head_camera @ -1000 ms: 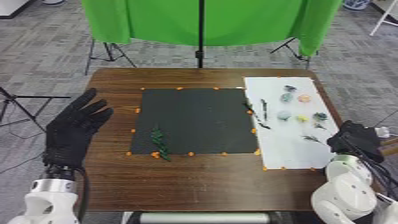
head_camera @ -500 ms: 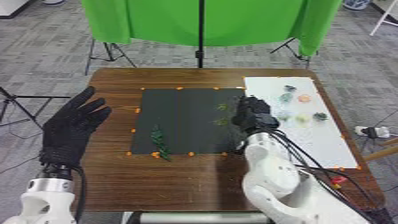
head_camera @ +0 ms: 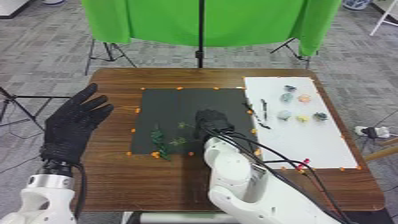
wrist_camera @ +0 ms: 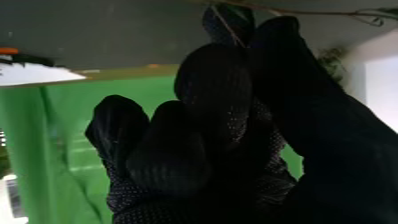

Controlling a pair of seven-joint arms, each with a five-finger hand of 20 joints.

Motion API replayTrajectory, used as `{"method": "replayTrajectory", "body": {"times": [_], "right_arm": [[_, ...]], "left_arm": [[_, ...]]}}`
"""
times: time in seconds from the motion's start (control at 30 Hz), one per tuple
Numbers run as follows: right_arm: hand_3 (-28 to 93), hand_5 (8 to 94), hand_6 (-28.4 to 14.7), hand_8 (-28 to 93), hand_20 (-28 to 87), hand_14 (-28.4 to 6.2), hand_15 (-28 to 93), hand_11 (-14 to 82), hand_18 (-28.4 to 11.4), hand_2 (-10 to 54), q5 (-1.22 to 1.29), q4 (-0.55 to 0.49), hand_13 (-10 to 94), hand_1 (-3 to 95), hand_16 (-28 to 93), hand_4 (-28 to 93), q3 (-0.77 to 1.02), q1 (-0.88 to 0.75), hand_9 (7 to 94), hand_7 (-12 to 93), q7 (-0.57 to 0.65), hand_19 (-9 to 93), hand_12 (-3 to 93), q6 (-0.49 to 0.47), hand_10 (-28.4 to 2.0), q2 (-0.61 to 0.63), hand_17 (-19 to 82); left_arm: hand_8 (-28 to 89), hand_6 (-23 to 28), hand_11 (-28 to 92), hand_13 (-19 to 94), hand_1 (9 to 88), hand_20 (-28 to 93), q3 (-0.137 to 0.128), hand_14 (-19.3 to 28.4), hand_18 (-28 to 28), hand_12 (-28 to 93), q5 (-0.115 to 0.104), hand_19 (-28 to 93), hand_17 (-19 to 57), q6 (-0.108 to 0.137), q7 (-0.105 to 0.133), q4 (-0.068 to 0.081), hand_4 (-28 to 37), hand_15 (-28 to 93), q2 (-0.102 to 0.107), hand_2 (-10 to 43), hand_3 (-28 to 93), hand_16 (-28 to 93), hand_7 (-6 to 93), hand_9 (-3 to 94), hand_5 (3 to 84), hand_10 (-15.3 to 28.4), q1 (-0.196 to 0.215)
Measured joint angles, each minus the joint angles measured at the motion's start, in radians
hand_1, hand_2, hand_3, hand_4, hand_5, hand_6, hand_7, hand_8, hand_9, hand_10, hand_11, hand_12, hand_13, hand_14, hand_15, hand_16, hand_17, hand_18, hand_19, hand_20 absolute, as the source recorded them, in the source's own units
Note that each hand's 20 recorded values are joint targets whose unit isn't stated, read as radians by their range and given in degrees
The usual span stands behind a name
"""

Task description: Arrange flowers

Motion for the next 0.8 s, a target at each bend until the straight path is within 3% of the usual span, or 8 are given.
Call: {"method": "replayTrajectory", "body": {"times": [0.43,0.8], "right_arm": [[73,93.7,-1.0,-10,67,-11.1,86,53.8,-27.4,-4.3,0.009,0.056,85,44.1,18,-21,-0.07,0.056,92.4,30,0.009,93,23.0,0.012,-14.3,-0.024,48],[71,93.7,-0.6,-13,67,-11.6,85,51.7,-27.6,-3.4,0.016,0.046,85,44.2,19,-20,-0.063,0.043,93.3,31,0.011,93,23.2,-0.017,-14.1,-0.052,47]], "left_arm": [[-9,8.9,22,27,24.9,13,0.018,28.0,28.4,13,0.004,53,-8.1,-0.002,-0.009,0.003,-22.6,51,0.008,5.6,79,-6,12.2,36.6,39.8,20.3,-0.031],[-9,9.1,21,27,25.0,13,0.028,28.0,28.4,13,0.007,53,-8.3,-0.005,-0.015,0.01,-22.5,49,0.009,5.7,79,-6,11.8,36.5,39.8,20.3,-0.05]]}}
